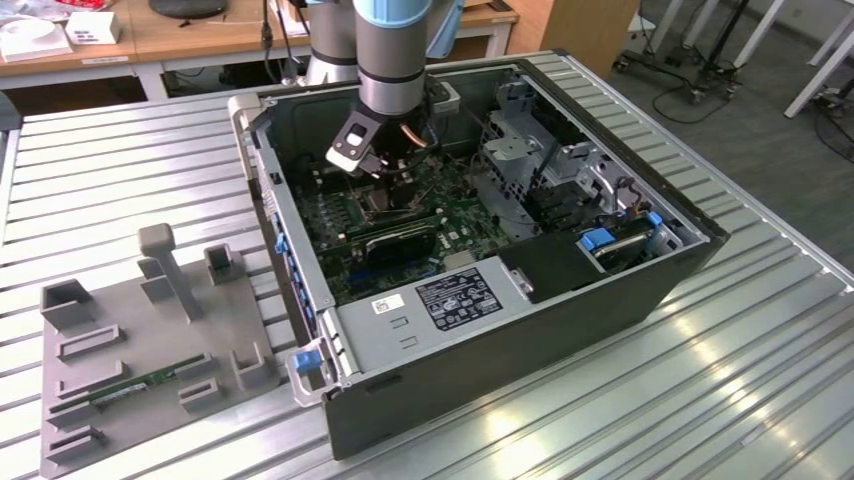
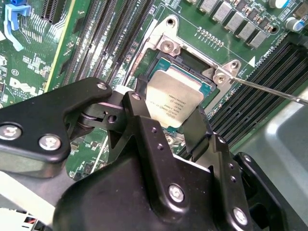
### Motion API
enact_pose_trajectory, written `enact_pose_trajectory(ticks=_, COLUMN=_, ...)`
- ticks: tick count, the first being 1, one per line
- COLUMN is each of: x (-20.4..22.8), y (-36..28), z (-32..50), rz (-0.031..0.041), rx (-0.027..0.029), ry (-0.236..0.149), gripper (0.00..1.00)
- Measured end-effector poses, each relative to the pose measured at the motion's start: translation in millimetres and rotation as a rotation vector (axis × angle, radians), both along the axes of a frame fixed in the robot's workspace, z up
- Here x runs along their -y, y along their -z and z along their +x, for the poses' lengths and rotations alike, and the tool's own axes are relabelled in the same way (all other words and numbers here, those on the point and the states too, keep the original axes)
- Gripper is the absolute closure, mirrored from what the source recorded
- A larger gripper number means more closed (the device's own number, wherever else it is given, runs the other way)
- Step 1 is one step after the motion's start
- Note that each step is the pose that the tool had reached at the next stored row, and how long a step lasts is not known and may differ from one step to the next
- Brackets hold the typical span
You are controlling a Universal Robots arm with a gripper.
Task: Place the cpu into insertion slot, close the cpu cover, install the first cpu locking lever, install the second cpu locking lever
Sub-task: 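Place the cpu into insertion slot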
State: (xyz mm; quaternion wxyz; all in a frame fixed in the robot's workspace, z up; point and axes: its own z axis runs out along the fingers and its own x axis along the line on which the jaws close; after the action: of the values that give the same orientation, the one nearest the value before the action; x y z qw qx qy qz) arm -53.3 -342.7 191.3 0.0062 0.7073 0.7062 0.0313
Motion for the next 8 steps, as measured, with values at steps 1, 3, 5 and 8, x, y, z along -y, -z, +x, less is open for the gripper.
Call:
enact_pose_trajectory(ticks=1, x=0.0, y=0.0, z=0.1, rz=0.0, rx=0.0, ry=0.0, gripper=0.46)
enact_pose_trajectory(ticks=3, x=0.0, y=0.1, z=0.2, rz=0.0, rx=0.0001, ry=0.0, gripper=0.46)
enact_pose_trajectory(ticks=5, x=0.0, y=0.1, z=0.3, rz=0.0001, rx=0.0001, ry=0.0, gripper=0.46)
enact_pose_trajectory(ticks=8, x=0.0, y=0.2, z=0.3, rz=0.0001, rx=0.0001, ry=0.0, gripper=0.46)
